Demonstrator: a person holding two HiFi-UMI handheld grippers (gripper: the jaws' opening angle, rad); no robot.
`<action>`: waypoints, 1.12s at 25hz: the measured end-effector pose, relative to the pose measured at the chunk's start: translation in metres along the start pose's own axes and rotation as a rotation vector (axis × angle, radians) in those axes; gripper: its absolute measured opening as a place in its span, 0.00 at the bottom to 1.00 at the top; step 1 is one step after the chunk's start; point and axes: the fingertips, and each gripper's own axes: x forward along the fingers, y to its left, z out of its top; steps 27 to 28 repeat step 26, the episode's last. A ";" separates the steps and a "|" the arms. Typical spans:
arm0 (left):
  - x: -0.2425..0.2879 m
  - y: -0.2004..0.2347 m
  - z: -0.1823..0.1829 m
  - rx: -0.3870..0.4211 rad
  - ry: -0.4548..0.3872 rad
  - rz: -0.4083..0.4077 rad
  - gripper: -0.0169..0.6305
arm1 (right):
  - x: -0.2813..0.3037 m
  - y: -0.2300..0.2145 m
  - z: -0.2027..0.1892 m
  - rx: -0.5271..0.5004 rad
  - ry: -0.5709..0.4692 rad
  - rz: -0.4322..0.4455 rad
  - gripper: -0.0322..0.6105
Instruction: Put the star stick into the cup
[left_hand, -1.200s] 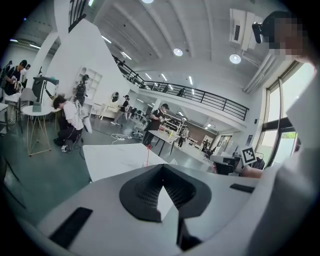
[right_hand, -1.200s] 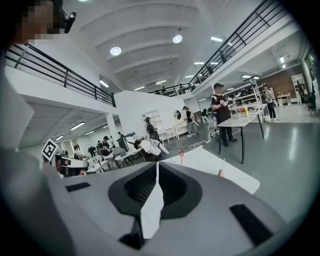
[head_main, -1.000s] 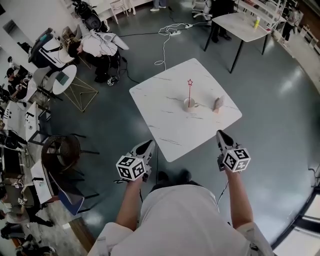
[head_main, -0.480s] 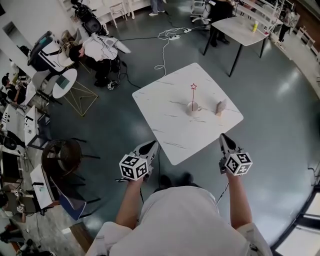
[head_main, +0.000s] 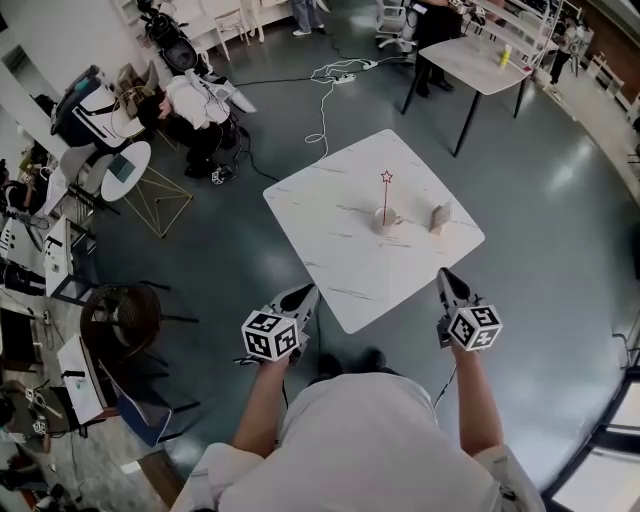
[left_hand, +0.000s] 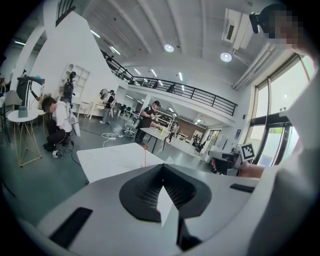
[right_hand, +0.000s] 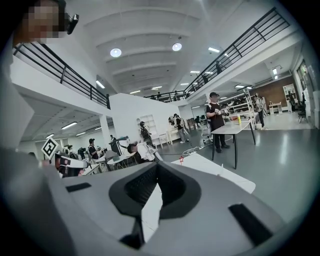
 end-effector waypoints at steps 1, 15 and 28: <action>0.000 0.001 0.000 -0.001 0.000 -0.001 0.05 | 0.000 0.000 0.000 -0.002 -0.001 -0.001 0.09; 0.005 0.003 0.004 -0.003 -0.005 -0.007 0.05 | -0.001 -0.003 0.004 -0.007 0.004 -0.009 0.09; 0.011 0.010 0.004 -0.011 0.002 -0.003 0.05 | 0.010 -0.004 0.003 -0.018 0.011 -0.002 0.09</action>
